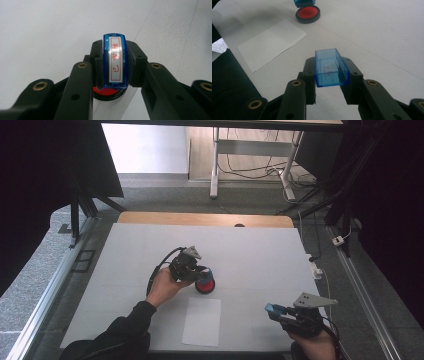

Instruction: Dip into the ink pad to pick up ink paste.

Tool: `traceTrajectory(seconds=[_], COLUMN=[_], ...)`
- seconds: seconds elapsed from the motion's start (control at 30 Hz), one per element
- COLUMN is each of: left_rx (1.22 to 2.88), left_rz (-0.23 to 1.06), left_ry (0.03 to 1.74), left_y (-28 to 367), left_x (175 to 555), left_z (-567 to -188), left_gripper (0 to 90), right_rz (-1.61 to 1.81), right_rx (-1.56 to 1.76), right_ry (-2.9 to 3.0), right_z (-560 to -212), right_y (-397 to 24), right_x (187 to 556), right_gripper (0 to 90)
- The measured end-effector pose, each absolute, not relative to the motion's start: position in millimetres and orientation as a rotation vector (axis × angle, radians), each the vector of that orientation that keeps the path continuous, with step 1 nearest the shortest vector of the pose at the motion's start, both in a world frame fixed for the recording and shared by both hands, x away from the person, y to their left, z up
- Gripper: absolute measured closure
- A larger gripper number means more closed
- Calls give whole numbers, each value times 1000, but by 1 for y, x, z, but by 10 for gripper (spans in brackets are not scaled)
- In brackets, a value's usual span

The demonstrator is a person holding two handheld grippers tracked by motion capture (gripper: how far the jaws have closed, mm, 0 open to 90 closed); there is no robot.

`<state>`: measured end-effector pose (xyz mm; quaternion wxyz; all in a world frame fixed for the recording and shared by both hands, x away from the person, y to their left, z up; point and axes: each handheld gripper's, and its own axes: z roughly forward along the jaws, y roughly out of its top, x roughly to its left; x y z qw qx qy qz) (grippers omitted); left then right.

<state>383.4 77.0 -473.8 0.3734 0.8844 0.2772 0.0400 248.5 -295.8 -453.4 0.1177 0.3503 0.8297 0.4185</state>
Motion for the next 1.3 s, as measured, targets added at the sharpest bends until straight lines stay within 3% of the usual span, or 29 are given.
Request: traceTrajectory(seconds=[0.73, 1.3], left_rx=[2318, 2375], left_rz=[114, 245], left_ry=[712, 643], left_y=[69, 59], left_x=[382, 371], left_z=[-485, -486], left_gripper=[703, 706], right_rz=[1220, 1216], right_rx=[1028, 1028], right_ry=[2430, 2433], right_z=[-453, -454], right_y=[-296, -296], right_x=[249, 249], right_gripper=[684, 684])
